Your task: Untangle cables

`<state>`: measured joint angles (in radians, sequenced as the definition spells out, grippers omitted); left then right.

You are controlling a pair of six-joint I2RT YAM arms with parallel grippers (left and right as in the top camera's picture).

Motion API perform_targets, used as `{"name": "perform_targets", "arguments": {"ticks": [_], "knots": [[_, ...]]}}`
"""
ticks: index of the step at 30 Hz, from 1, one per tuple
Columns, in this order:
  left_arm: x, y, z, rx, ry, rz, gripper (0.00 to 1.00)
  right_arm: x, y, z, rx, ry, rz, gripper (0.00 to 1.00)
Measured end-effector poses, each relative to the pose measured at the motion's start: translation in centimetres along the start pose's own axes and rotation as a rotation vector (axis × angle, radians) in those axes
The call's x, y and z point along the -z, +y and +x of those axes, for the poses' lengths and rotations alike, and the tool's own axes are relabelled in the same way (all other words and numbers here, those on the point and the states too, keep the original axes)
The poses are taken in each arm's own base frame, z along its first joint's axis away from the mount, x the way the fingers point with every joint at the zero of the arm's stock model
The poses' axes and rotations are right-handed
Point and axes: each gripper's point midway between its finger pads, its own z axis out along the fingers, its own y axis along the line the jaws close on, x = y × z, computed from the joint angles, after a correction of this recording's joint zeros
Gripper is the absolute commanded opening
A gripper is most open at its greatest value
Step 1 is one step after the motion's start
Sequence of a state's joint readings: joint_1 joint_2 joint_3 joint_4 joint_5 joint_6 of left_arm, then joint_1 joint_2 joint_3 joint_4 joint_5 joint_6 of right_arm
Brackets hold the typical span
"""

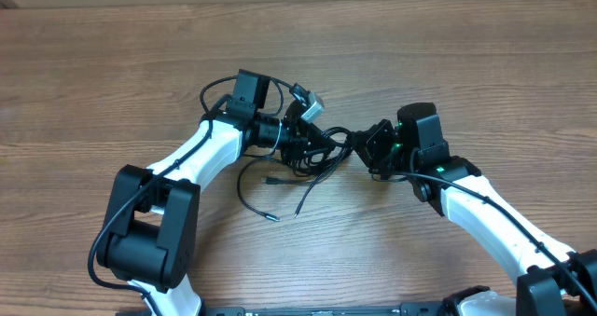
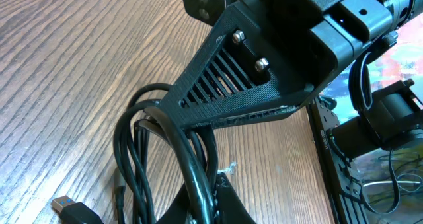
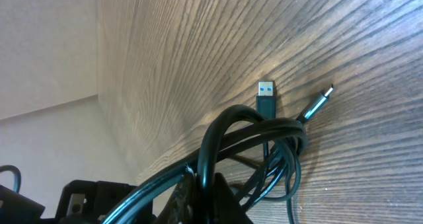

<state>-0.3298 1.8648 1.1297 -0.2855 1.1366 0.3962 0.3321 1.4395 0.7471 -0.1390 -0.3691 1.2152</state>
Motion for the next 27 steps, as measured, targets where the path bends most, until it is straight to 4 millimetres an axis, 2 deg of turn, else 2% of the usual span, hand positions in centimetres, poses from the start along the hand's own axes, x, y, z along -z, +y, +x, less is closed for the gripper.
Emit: {"name": "perform_targets", "arguments": {"ticks": [2,4,5,9,16,27], "knots": [[0.0,0.0,0.0,0.000,0.000,0.000,0.11,0.0,0.0,0.0,0.002,0.000,0.000,0.04],[0.0,0.0,0.0,-0.002,-0.001,0.002,0.38,0.0,0.0,0.1,0.016,0.003,0.002,0.04],[0.0,0.0,-0.1,-0.005,-0.003,0.003,0.45,-0.1,-0.1,0.3,0.026,0.009,0.005,0.04],[0.0,-0.2,-0.2,0.007,-0.009,0.013,0.62,-0.2,-0.2,0.8,0.091,0.025,0.009,0.04],[0.4,0.1,-0.3,0.041,-0.017,0.006,0.64,-0.2,-0.3,0.9,0.227,0.031,0.013,0.04],[0.8,0.3,-0.2,0.064,-0.019,0.000,0.64,-0.2,-0.6,1.1,0.289,0.040,0.022,0.04]]}}
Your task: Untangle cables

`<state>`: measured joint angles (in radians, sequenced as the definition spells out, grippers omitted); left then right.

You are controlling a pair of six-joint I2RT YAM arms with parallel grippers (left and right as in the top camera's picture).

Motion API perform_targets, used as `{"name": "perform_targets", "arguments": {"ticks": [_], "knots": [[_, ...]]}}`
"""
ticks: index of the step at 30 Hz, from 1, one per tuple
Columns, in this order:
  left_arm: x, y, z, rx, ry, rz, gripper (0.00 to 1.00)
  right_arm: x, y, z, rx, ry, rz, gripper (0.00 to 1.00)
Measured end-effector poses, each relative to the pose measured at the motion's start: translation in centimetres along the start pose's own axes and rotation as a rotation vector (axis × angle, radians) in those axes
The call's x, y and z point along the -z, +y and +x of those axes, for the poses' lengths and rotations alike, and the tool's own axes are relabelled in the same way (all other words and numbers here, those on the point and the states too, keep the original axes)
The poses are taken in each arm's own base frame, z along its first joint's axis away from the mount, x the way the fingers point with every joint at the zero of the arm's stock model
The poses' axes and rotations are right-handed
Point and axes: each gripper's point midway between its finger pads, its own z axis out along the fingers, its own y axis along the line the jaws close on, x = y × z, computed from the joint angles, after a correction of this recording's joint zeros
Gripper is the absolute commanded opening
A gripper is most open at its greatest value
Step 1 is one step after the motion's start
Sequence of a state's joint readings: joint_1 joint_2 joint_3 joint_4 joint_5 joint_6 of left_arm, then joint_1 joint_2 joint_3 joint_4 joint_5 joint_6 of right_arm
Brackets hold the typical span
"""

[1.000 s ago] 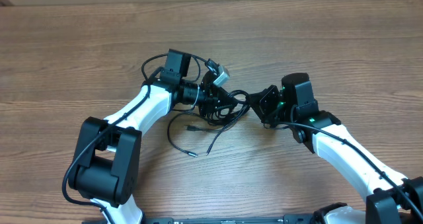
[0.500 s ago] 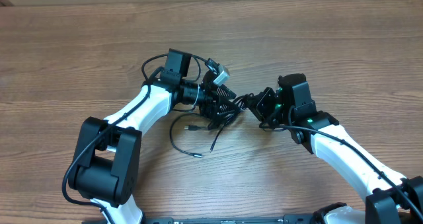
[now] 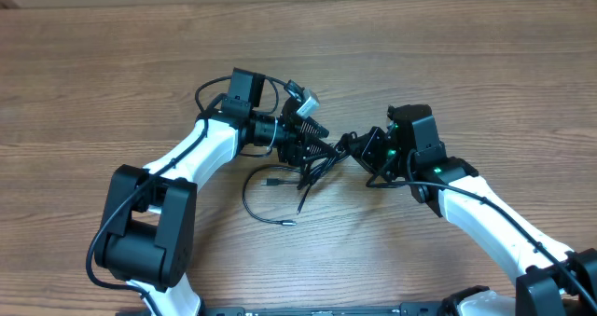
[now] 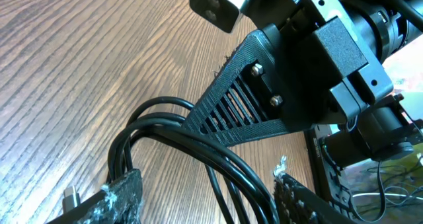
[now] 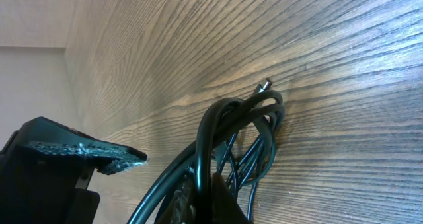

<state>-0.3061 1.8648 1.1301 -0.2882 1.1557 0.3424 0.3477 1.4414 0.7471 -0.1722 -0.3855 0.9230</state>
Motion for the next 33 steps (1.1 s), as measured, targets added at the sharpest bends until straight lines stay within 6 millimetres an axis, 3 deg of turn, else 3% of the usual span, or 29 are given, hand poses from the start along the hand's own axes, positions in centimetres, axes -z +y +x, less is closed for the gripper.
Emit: {"name": "perform_targets", "arguments": {"ticks": [8,15,21,33], "knots": [[-0.1,-0.3,0.0,0.028,-0.002,0.017,0.58,0.0,0.1,-0.1,0.006,-0.002,-0.004,0.04],[-1.7,-1.3,0.4,0.015,0.033,0.034,0.51,0.0,0.1,-0.1,0.009,-0.003,-0.004,0.04],[-2.5,-0.7,1.0,0.009,0.076,-0.027,0.21,0.0,0.1,-0.1,0.009,-0.007,-0.002,0.04],[-2.5,-0.1,1.2,0.018,0.087,-0.066,0.09,0.0,0.0,-0.2,0.009,-0.010,0.002,0.04]]}}
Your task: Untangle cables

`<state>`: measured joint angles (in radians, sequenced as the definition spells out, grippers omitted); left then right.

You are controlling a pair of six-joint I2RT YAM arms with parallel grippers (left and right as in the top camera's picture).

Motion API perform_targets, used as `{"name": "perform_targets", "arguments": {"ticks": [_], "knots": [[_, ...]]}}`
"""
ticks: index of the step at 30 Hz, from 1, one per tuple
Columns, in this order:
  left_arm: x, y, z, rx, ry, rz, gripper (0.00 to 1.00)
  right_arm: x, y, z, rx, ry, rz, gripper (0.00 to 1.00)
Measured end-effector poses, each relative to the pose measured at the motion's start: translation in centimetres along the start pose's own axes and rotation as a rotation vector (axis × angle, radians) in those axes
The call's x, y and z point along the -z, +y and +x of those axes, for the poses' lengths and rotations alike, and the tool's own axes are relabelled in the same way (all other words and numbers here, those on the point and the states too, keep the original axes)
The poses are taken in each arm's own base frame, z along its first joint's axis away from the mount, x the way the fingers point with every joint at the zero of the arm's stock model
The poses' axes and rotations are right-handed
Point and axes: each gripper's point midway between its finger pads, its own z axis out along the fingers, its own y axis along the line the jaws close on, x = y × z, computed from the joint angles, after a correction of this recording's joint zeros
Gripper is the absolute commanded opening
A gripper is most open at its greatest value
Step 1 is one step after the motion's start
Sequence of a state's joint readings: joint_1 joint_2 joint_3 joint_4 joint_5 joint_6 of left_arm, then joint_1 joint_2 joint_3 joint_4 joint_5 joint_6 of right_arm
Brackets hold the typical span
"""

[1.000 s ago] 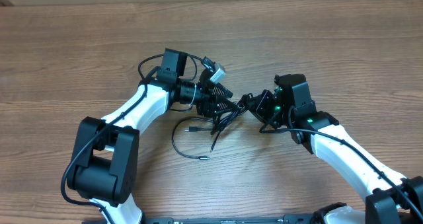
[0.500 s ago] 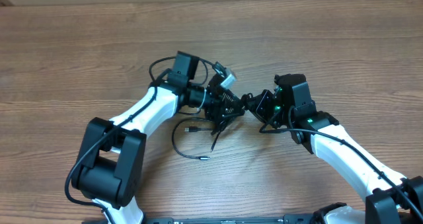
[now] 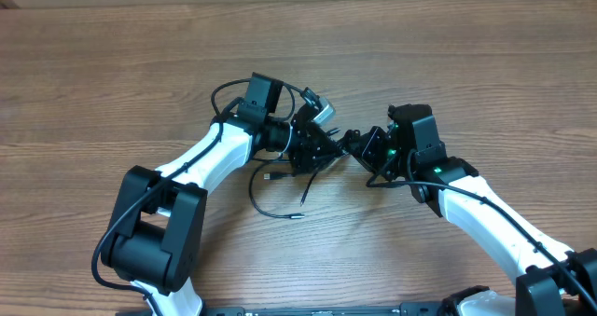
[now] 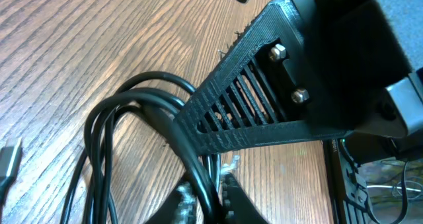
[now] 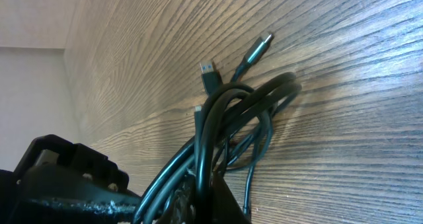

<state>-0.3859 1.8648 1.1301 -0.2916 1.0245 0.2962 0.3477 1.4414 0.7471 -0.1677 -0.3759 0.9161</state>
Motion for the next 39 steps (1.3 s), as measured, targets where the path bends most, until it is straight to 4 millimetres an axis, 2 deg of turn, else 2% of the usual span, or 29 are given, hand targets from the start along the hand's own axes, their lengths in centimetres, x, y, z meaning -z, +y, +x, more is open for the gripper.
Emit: {"name": "perform_targets", "arguments": {"ticks": [3,10,17,25,26,31,36,39], "knots": [[0.0,0.3,0.1,0.001,0.005,-0.018,0.04,0.0,-0.1,0.0,-0.001,-0.001,0.002,0.04],[0.1,0.7,0.1,0.032,0.005,-0.040,0.04,0.0,-0.7,0.2,-0.011,0.004,0.030,0.04],[1.6,2.3,-0.3,0.132,-0.032,-0.077,0.04,0.1,-2.1,0.4,-0.025,0.002,0.091,0.04],[7.1,6.7,-0.2,0.340,-0.136,-0.180,0.04,0.2,-3.0,0.7,0.032,0.012,0.131,0.04],[8.5,7.6,0.1,0.387,-0.157,-0.205,0.04,0.2,-3.0,0.7,0.044,0.013,0.131,0.04],[12.4,9.8,1.6,0.528,-0.211,-0.265,0.04,0.2,-2.7,0.6,0.110,0.021,0.114,0.04],[15.8,11.4,2.9,0.629,-0.268,-0.311,0.04,0.9,-1.3,-0.1,0.145,0.023,0.060,0.04],[17.4,12.0,3.6,0.672,-0.293,-0.331,0.04,2.2,1.0,-1.3,0.196,-0.018,0.000,0.04]]}}
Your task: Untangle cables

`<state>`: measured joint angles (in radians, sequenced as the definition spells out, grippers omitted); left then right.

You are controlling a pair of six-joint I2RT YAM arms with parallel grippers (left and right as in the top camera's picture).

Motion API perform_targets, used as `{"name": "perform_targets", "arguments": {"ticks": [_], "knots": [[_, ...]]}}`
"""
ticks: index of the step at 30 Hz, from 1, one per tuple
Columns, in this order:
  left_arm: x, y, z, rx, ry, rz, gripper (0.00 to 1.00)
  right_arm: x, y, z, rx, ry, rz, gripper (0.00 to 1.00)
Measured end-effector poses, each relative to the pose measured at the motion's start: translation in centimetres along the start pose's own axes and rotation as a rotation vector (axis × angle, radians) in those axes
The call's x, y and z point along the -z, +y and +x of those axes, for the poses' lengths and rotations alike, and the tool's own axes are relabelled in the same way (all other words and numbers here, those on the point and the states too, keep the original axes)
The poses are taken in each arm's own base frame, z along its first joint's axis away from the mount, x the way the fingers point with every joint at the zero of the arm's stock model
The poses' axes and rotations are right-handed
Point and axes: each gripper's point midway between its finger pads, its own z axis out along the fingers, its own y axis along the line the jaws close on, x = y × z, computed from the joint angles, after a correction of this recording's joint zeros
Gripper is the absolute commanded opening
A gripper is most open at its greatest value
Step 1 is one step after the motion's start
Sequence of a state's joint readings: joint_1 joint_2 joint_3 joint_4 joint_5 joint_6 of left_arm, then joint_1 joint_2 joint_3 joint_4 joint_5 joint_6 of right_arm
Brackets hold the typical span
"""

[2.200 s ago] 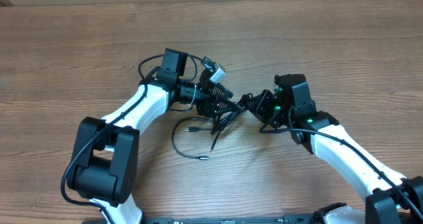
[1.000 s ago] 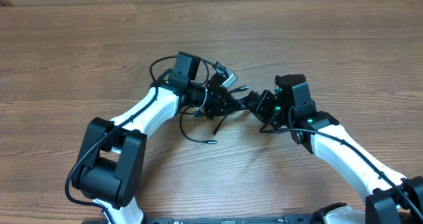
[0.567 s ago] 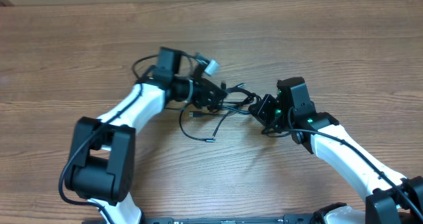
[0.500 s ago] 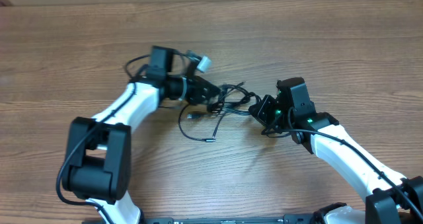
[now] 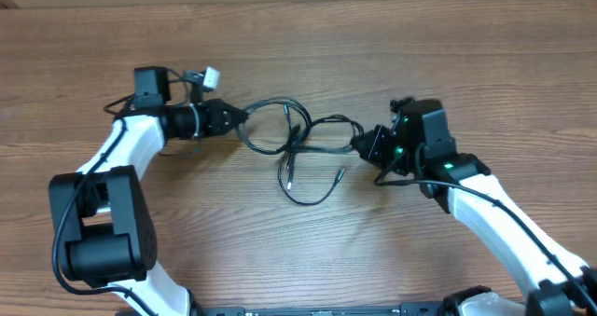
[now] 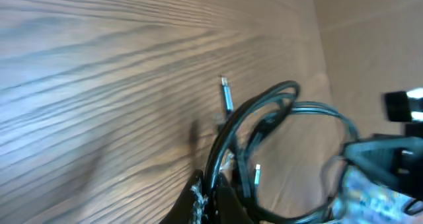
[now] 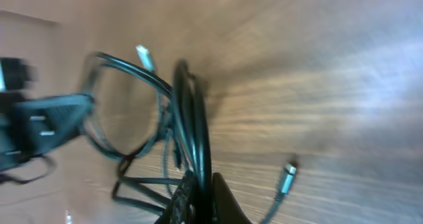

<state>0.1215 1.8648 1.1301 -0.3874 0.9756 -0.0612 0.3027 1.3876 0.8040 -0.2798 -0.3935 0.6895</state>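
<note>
Black cables (image 5: 297, 141) stretch across the middle of the wooden table in loose crossing loops between my two grippers. My left gripper (image 5: 235, 116) is shut on the left end of the cables (image 6: 228, 135), at the table's left. At the right, my right gripper (image 5: 366, 146) is shut on their right end (image 7: 192, 128). Loose plug ends hang toward the front, one plug (image 5: 338, 175) near the middle and another plug tip (image 5: 289, 183) beside it. In the left wrist view a silver plug (image 6: 227, 95) lies on the wood. Both wrist views are blurred.
The wooden table (image 5: 448, 64) spreads all round. A thin loop of cable (image 5: 303, 197) sags toward the front edge. Both white arms reach in from the front corners.
My left gripper has moved far to the left, holding its cable. The bundle, bunched tight between the grippers before, is now drawn out into wide loops. The right gripper shifted slightly right.
At first both grippers were close together at the table's middle, each shut on the tight bundle. Then the left jaws stood open around it while the right held on. The left was shut on a cable again, and now the grippers are far apart with the cables spread.
</note>
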Motion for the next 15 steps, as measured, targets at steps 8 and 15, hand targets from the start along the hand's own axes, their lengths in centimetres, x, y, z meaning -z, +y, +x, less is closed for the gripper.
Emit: {"name": "perform_targets", "arguments": {"ticks": [8,15], "knots": [[2.9,2.7,-0.8,0.083,-0.062,-0.047,0.04,5.8,6.6,-5.1,0.171,-0.219,-0.214,0.04],[3.4,3.5,-0.8,0.102,-0.070,-0.077,0.04,12.8,10.2,-7.9,0.266,-0.423,-0.331,0.05]]}}
